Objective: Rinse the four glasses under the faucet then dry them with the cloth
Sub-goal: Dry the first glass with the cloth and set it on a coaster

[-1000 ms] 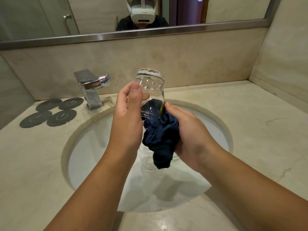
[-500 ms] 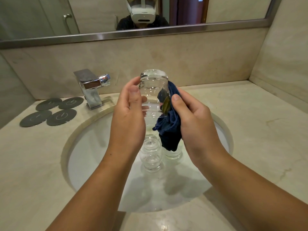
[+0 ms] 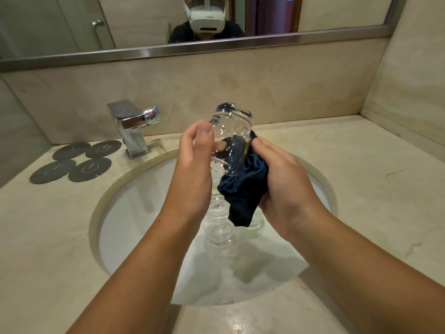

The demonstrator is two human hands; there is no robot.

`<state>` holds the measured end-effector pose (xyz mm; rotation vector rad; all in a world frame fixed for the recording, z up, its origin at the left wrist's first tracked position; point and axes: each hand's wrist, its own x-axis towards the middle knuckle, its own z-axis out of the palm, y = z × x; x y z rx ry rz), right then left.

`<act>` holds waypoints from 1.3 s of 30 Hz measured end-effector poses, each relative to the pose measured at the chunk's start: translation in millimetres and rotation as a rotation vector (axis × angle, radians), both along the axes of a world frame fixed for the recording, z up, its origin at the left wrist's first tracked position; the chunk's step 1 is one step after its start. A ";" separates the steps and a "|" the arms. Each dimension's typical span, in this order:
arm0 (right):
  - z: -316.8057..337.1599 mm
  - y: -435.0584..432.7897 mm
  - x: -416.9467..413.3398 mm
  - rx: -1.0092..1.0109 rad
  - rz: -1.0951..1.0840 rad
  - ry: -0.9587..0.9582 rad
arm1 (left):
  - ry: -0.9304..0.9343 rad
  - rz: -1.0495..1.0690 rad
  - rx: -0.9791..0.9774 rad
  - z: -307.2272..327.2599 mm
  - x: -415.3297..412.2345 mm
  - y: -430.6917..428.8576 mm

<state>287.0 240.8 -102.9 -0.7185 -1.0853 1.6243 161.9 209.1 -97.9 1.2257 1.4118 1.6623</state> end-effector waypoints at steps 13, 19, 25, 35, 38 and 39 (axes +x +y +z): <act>-7.5 -2.4 2.0 0.449 -0.192 -0.267 | 0.133 0.086 0.016 2.6 1.4 -5.2; -5.9 -1.2 -1.7 0.252 -0.077 -0.127 | -0.004 0.065 0.063 1.2 3.9 -5.0; -4.6 -2.7 -2.1 0.187 -0.061 -0.113 | -0.036 0.051 0.002 6.2 6.5 -5.7; 6.9 3.5 11.0 0.364 -0.187 -0.191 | -0.150 -0.069 -0.107 7.8 -12.3 -4.7; 7.7 5.9 12.0 0.339 -0.125 -0.187 | -0.306 -0.190 -0.197 9.0 -11.3 -5.7; 7.5 6.2 11.6 0.325 -0.105 -0.197 | -0.348 -0.182 -0.211 8.1 -10.8 -5.2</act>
